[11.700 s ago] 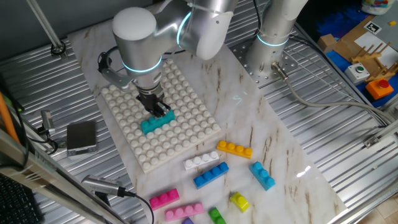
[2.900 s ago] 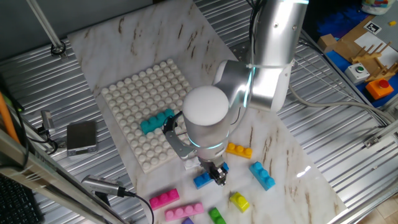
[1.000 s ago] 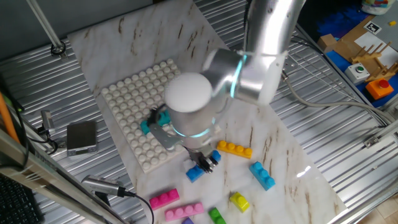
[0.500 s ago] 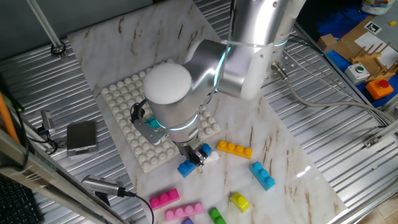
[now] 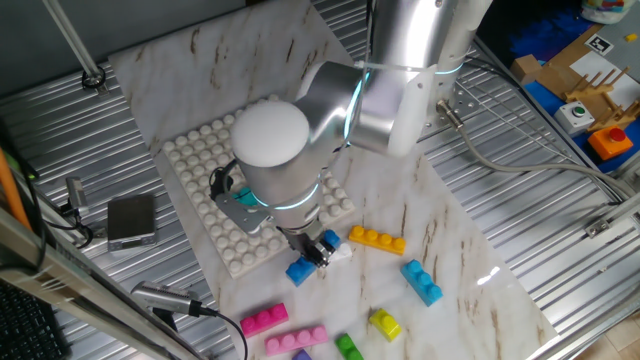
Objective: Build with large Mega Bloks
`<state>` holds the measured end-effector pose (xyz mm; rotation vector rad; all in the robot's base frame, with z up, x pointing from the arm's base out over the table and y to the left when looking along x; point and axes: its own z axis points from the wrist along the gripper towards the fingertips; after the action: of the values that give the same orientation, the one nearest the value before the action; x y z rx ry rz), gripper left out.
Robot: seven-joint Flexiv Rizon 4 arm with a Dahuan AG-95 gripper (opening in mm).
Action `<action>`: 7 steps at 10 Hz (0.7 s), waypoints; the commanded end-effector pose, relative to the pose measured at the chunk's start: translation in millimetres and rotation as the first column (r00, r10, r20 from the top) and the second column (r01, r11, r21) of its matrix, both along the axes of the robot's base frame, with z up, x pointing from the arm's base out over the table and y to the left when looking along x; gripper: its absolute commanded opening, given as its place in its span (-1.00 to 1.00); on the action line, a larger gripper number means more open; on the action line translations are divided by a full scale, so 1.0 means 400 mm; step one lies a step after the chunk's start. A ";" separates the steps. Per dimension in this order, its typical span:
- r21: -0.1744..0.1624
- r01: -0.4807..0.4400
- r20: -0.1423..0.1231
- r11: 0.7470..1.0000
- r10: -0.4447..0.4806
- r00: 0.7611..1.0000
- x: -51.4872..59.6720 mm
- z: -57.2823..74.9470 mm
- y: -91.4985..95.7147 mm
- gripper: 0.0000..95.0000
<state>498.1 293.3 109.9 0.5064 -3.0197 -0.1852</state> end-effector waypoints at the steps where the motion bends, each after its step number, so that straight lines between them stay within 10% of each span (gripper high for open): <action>1: -0.035 0.086 0.008 0.996 -0.086 0.996 -0.002 -0.001 -0.002 -1.00; 7: -0.065 0.128 0.022 0.990 -0.127 0.992 -0.002 -0.001 -0.002 -1.00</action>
<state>498.2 292.9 109.5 0.3051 -3.0633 -0.0758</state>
